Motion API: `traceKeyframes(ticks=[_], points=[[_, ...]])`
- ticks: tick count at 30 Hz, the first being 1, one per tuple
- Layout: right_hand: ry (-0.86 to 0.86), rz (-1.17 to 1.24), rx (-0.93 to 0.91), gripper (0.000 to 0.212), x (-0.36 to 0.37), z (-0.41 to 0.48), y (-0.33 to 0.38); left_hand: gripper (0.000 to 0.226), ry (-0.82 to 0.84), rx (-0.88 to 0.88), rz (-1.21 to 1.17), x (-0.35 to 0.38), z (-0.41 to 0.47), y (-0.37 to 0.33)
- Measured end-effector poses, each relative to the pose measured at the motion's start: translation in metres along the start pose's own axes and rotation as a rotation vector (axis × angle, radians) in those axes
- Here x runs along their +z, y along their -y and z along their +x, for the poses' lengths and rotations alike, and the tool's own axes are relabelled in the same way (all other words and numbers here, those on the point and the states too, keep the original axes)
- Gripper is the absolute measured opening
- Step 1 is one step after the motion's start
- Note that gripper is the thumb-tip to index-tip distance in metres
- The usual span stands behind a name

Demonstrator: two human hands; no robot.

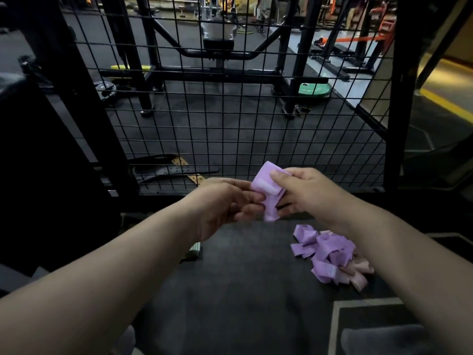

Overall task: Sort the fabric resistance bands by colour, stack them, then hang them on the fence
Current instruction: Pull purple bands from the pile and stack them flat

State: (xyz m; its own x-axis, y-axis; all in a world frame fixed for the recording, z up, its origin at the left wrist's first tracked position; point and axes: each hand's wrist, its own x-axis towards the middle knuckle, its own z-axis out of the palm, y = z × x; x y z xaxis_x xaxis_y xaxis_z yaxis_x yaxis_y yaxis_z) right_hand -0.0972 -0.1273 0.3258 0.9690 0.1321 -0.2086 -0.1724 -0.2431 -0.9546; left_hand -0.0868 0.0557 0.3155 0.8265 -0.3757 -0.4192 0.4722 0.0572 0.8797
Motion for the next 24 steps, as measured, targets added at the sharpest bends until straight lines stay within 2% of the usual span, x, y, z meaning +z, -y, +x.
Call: traceKeyframes(ticks=[2, 4, 10, 15, 18, 21, 24], points=[[0.018, 0.091, 0.027, 0.027, -0.0004, -0.003, 0.0026, 0.016, -0.055, 0.074, 0.038, 0.0018, 0.0022, 0.0018], [0.035, 0.154, 0.036, 0.029, -0.0015, -0.0047, 0.0044, 0.009, -0.113, 0.156, 0.103, 0.0013, 0.0052, 0.0053], [-0.101, 0.222, -0.023, 0.018, 0.0012, -0.0046, 0.0075, 0.014, -0.134, 0.217, 0.153, 0.0008, 0.0036, 0.006], [-0.17, 0.158, -0.148, 0.011, 0.0007, -0.0049, 0.0093, 0.007, -0.042, 0.221, 0.078, 0.0024, -0.0012, 0.0028], [-0.141, 0.112, -0.226, 0.014, 0.0016, -0.0054, 0.0081, 0.023, 0.018, 0.226, 0.064, 0.0025, -0.002, 0.0013], [-0.123, -0.073, -0.312, 0.016, 0.0017, -0.0044, 0.0064, 0.032, 0.058, 0.26, 0.091, 0.002, -0.0025, 0.0002], [-0.129, -0.161, -0.357, 0.016, 0.0051, -0.0044, 0.0056, 0.023, 0.066, 0.288, 0.139, 0.0028, -0.0013, 0.0017]])
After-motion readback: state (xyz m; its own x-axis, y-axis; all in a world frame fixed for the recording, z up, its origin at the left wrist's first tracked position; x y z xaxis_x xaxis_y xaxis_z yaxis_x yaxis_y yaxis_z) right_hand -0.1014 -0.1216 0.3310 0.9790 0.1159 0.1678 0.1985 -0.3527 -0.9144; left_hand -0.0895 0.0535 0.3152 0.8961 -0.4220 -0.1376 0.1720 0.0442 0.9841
